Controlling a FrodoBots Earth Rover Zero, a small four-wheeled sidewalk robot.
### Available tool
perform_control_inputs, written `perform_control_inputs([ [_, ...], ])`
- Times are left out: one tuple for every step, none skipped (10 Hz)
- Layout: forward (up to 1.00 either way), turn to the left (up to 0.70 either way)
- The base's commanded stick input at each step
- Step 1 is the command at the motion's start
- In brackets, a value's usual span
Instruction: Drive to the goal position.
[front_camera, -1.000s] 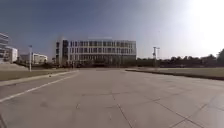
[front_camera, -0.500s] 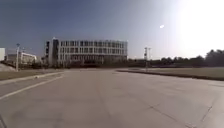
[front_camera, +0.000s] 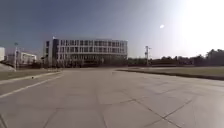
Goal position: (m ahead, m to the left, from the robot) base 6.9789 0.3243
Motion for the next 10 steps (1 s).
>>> perform_control_inputs([
  [0.70,0.00],
  [0.70,0.00],
  [0.70,0.00],
  [0.70,0.00],
  [0.70,0.00],
  [0.70,0.00],
  [0.70,0.00],
  [0.70,0.00],
  [0.70,0.00],
  [0.70,0.00],
])
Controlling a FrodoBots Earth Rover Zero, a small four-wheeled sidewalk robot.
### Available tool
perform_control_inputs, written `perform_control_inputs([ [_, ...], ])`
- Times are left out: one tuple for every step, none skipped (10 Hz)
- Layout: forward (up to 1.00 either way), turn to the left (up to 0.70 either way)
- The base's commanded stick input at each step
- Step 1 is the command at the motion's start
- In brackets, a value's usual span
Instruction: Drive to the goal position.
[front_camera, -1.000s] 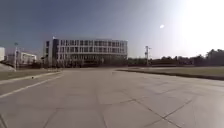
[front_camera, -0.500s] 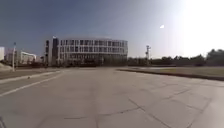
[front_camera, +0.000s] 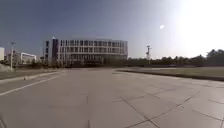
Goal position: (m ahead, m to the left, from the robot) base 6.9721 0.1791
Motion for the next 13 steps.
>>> perform_control_inputs([
  [0.70,0.00],
  [0.70,0.00],
  [0.70,0.00],
  [0.70,0.00],
  [0.70,0.00],
  [0.70,0.00],
  [0.70,0.00],
  [0.70,0.00],
  [0.70,0.00],
  [0.70,0.00],
  [0.70,0.00],
  [0.70,0.00],
  [0.70,0.00],
])
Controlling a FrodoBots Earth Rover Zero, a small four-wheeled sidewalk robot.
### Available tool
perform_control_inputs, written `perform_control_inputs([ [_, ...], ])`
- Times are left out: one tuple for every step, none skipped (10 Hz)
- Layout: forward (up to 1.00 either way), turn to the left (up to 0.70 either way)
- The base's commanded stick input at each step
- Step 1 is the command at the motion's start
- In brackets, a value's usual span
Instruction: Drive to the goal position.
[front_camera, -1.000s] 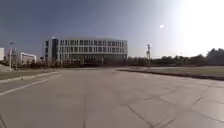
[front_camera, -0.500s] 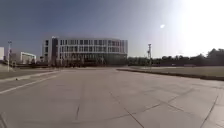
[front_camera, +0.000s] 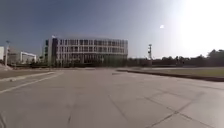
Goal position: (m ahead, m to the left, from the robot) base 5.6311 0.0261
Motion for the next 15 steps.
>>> perform_control_inputs([
  [0.70,0.00],
  [0.70,0.00],
  [0.70,0.00],
  [0.70,0.00],
  [0.70,0.00],
  [0.70,0.00],
  [0.70,0.00],
  [0.70,0.00],
  [0.70,0.00],
  [0.70,0.00],
  [0.70,0.00],
  [0.70,0.00],
  [0.70,0.00],
  [0.70,0.00],
  [0.70,0.00],
])
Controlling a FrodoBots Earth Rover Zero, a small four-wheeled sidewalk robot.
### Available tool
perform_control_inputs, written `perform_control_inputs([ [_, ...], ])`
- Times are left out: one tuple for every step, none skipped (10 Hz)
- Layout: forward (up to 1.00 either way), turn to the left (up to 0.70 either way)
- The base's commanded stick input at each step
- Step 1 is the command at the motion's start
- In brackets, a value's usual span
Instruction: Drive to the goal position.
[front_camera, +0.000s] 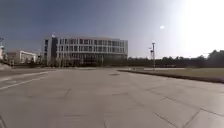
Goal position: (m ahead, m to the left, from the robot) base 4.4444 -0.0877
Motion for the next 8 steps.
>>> perform_control_inputs([
  [0.70,0.00],
  [0.70,0.00],
  [0.70,0.00],
  [0.70,0.00],
  [0.70,0.00],
  [0.70,0.00],
  [0.70,0.00],
  [0.70,0.00],
])
